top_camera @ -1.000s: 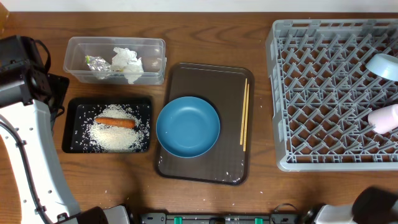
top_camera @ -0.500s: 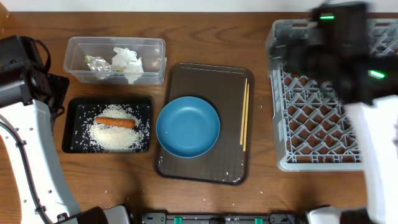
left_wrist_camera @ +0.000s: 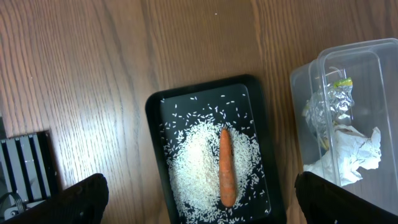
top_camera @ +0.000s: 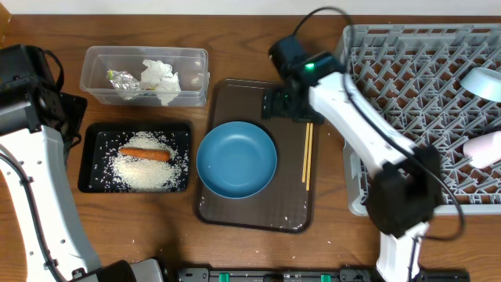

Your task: Sort waste into correct bins and load items into the dishwasher rack

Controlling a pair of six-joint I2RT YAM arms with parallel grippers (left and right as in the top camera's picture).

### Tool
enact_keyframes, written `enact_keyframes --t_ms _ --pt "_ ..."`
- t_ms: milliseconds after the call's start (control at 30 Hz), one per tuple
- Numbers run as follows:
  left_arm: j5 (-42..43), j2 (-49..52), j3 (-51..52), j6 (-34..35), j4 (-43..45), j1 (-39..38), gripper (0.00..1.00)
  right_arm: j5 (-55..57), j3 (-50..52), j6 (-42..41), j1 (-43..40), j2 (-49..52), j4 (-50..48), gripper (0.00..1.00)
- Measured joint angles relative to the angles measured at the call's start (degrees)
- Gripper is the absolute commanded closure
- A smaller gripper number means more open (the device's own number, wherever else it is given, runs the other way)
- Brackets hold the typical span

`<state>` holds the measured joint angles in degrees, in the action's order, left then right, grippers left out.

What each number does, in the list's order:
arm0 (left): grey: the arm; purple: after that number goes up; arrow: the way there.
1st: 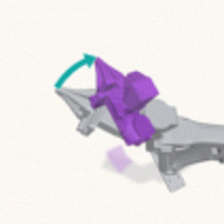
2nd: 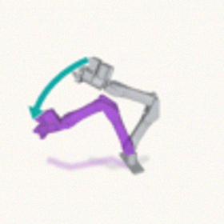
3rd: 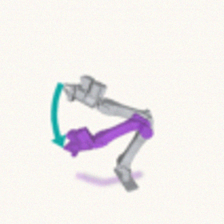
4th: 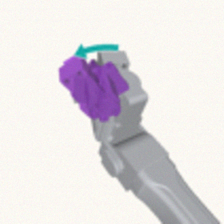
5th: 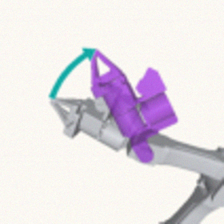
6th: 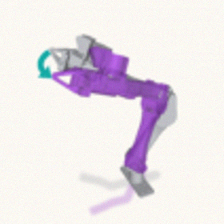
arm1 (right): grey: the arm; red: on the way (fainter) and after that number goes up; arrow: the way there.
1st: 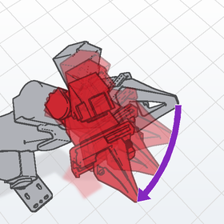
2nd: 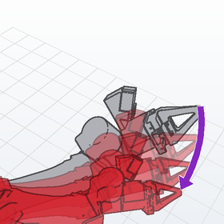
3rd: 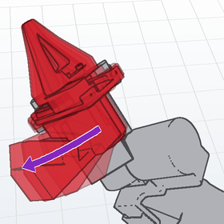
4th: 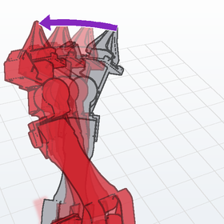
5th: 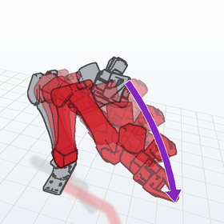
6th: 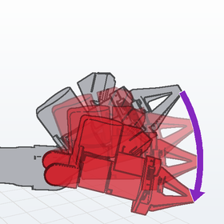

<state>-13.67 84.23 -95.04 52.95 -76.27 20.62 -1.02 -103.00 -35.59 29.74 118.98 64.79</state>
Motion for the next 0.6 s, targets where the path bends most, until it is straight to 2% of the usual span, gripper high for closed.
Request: enact_keyframes --t_ms 200,400,600 --pt "0.0 0.0 0.0 0.0 0.0 0.0 0.02 1.0 0.3 -2.3 -1.2 5.5 -0.1 0.28" --pt "0.0 0.0 0.0 0.0 0.0 0.0 0.02 0.5 0.4 -1.1 -4.5 5.7 -2.5 0.43" --pt "0.0 0.0 0.0 0.0 0.0 0.0 0.02 -0.2 1.2 0.0 -5.6 5.7 -2.6 0.44"
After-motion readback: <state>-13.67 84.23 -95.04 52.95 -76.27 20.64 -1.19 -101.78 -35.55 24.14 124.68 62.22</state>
